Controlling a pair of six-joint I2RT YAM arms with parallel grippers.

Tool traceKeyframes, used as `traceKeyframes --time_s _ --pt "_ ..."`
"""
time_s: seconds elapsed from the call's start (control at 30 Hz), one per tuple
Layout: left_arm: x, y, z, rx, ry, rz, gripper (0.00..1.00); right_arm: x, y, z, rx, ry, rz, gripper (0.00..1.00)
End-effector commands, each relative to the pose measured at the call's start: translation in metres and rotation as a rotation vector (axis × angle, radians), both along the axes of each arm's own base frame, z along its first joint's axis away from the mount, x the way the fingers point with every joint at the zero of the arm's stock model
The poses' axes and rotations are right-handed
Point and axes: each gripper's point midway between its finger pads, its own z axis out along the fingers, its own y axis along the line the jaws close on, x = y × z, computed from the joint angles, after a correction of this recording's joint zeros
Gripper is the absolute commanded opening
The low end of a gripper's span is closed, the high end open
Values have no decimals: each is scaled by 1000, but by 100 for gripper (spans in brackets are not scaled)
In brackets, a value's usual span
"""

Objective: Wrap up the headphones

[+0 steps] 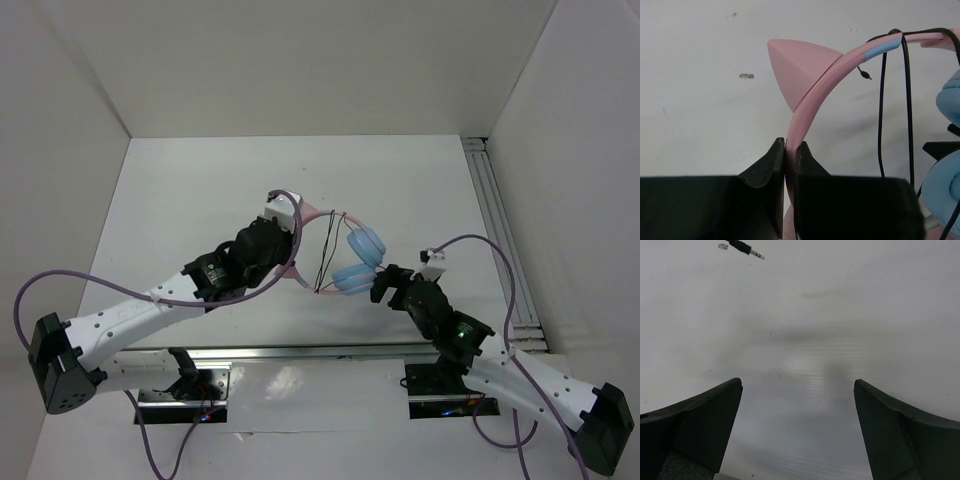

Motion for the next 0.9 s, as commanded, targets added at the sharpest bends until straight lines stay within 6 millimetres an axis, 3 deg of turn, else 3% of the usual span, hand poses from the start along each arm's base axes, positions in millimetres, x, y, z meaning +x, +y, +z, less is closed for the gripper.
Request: traceKeyframes --time_s 0.0,0.23,0.3,0.4,0.57,0.63,0.7,0.8,0.87 --pt "5 -13 43 -152 -18 23 0 9 -7 24 -93 -93 9 100" --pt "-12 -16 56 -151 82 -20 0 29 12 34 -212 -156 88 100" --pt "-19 -15 56 -146 111 -41 0 36 21 51 -232 -228 131 100" --pt "-28 -14 68 -154 125 -75 0 35 50 71 -233 -335 312 100" --pt "-37 -16 70 -146 158 -116 0 39 81 90 -276 -444 518 96" --pt "-40 -16 73 -159 157 -134 0 48 78 82 -319 -427 517 95" --pt "-46 -12 81 -183 151 -141 0 56 76 91 -306 -456 528 94" --pt "-51 2 92 -197 133 -112 0 56 70 97 -256 -477 564 94" --pt "-48 12 105 -222 108 -73 0 44 70 106 -211 -522 609 94"
